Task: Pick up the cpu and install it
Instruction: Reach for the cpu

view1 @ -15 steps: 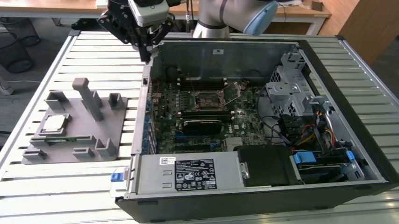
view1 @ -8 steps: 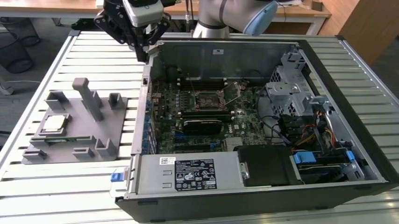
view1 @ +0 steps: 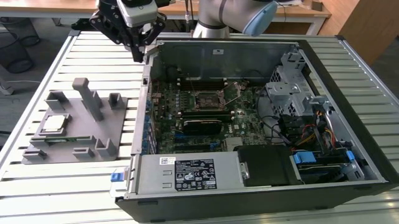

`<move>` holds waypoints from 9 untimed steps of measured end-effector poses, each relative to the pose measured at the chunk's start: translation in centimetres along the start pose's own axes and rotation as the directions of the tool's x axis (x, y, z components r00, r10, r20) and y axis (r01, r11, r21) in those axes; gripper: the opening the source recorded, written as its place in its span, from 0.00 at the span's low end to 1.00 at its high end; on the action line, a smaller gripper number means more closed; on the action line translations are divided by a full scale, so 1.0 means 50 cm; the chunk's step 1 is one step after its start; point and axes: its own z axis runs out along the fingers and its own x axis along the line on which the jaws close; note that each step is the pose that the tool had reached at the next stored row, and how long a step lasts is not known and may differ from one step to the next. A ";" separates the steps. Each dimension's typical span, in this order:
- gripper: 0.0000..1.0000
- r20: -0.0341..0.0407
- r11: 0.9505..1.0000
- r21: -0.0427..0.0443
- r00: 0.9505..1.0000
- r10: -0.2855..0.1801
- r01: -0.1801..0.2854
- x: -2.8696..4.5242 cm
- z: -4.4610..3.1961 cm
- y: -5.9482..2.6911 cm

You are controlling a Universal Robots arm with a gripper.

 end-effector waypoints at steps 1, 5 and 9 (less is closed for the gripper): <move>0.11 0.000 1.000 0.000 1.000 0.000 0.000 0.002 0.000 0.000; 0.11 -0.001 1.000 0.000 1.000 0.000 0.000 0.011 0.001 -0.001; 0.11 -0.001 1.000 0.000 1.000 0.000 0.000 0.024 0.001 -0.002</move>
